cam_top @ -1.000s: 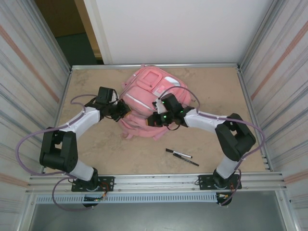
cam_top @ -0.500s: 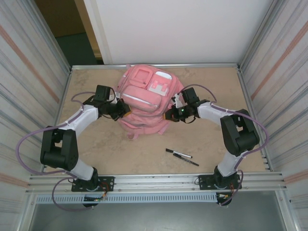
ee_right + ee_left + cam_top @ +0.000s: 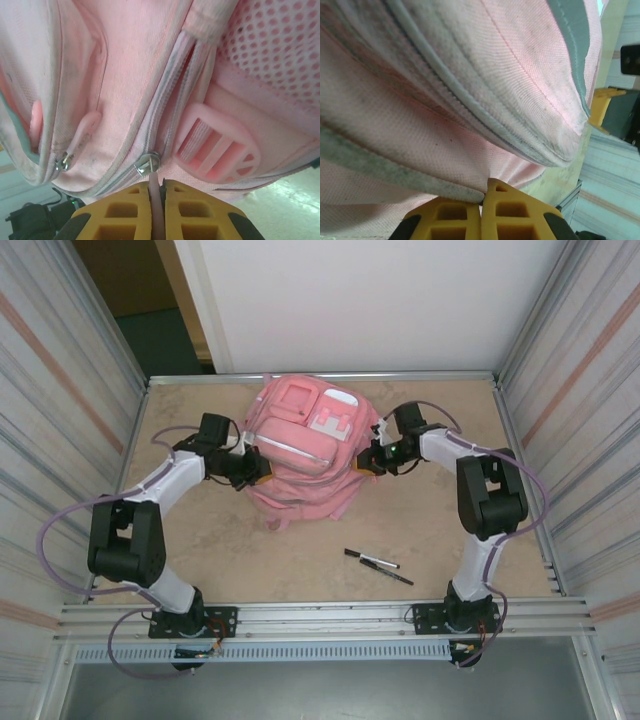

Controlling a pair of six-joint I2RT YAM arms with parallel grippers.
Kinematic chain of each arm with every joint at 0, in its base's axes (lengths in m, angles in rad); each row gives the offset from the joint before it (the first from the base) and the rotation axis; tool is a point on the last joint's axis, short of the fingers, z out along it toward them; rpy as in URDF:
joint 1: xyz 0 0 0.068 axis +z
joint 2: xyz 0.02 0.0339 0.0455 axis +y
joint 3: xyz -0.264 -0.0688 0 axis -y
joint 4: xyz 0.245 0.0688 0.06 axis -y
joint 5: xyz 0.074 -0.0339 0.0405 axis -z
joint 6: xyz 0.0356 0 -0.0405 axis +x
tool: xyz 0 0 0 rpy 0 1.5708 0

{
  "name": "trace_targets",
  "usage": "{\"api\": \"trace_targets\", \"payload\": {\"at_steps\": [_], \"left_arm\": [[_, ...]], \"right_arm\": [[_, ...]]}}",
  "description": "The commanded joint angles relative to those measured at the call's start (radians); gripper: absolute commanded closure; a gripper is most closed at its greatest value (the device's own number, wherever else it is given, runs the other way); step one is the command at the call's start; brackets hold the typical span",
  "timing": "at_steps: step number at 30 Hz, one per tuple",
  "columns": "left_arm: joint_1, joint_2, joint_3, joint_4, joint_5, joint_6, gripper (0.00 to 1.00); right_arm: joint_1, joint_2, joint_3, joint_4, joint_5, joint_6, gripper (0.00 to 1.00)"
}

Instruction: Pack the student bag

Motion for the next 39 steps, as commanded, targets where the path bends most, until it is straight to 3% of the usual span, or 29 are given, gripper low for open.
{"api": "trace_targets", "payload": {"at_steps": [1, 7, 13, 16, 18, 21, 23, 28, 34, 39], "left_arm": [[0.057, -0.031, -0.001, -0.16, -0.057, 0.088, 1.0], [0.04, -0.087, -0.059, -0.201, -0.075, 0.156, 1.0], [0.036, -0.123, -0.108, -0.199, -0.07, 0.16, 1.0], [0.035, -0.135, -0.115, -0.18, -0.038, 0.114, 1.0], [0.039, -0.143, -0.121, -0.162, -0.043, 0.102, 1.0], [0.07, -0.15, -0.103, -0.211, -0.05, 0.082, 0.76], [0.071, -0.179, -0.109, -0.224, -0.048, 0.053, 0.66], [-0.013, -0.251, -0.116, -0.226, -0.102, -0.095, 0.53], [-0.211, -0.317, -0.198, -0.072, -0.329, -0.397, 0.48], [-0.289, -0.308, -0.251, 0.066, -0.502, -0.572, 0.47]], "right_arm": [[-0.136, 0.063, 0.055, -0.083, 0.222, -0.002, 0.89], [-0.189, 0.096, 0.09, -0.051, 0.148, 0.001, 0.86], [-0.185, 0.076, 0.035, 0.04, -0.018, -0.017, 0.98], [-0.146, 0.018, -0.029, 0.049, -0.011, -0.028, 0.8], [-0.095, -0.037, -0.076, 0.044, 0.07, -0.092, 0.76], [-0.014, -0.12, -0.118, 0.037, 0.232, -0.152, 0.73], [0.029, -0.158, -0.118, 0.03, 0.27, -0.196, 0.66], [0.132, -0.153, -0.027, -0.067, 0.353, -0.332, 0.51], [0.211, -0.057, 0.068, -0.115, 0.394, -0.413, 0.48], [0.235, -0.014, 0.082, -0.109, 0.369, -0.466, 0.46]]}}
